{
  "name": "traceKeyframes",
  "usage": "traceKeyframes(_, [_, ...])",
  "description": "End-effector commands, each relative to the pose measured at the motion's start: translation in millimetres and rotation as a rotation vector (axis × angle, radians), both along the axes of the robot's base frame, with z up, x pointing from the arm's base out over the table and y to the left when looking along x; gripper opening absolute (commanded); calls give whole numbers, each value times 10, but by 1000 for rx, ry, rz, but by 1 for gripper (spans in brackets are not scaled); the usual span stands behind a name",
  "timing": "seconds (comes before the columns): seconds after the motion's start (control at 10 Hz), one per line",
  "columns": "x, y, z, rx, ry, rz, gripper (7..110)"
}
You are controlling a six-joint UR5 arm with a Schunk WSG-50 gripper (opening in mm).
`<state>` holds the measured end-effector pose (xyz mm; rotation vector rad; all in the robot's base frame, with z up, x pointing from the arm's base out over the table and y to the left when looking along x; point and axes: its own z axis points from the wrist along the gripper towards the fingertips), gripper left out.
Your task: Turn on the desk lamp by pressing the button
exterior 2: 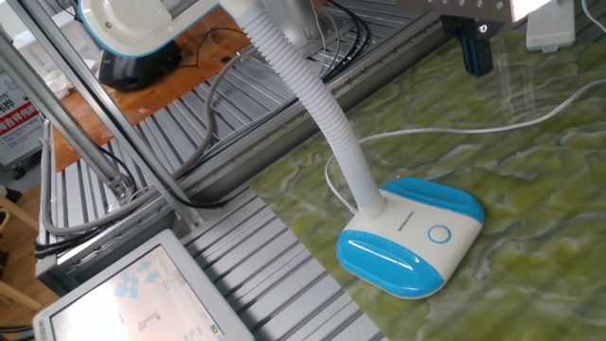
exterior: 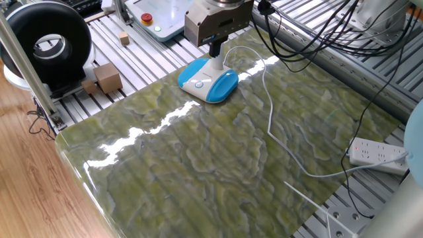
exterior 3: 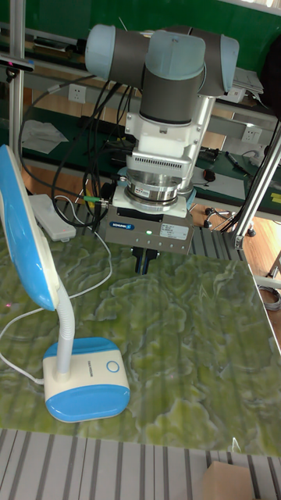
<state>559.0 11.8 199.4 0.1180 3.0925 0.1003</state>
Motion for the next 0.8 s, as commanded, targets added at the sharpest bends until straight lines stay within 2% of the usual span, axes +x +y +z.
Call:
traceKeyframes(0.0, [-27,16,13,8,10,15,7])
traceKeyframes(0.2, [-53,-44,-4,-14,20,20,7])
traceKeyframes(0.3, [-46,-43,-6,-12,17,22,7])
traceKeyframes(0.4, [-17,11,-12,9,6,24,7])
traceKeyframes(0.7, [-44,-43,-16,-12,18,14,7])
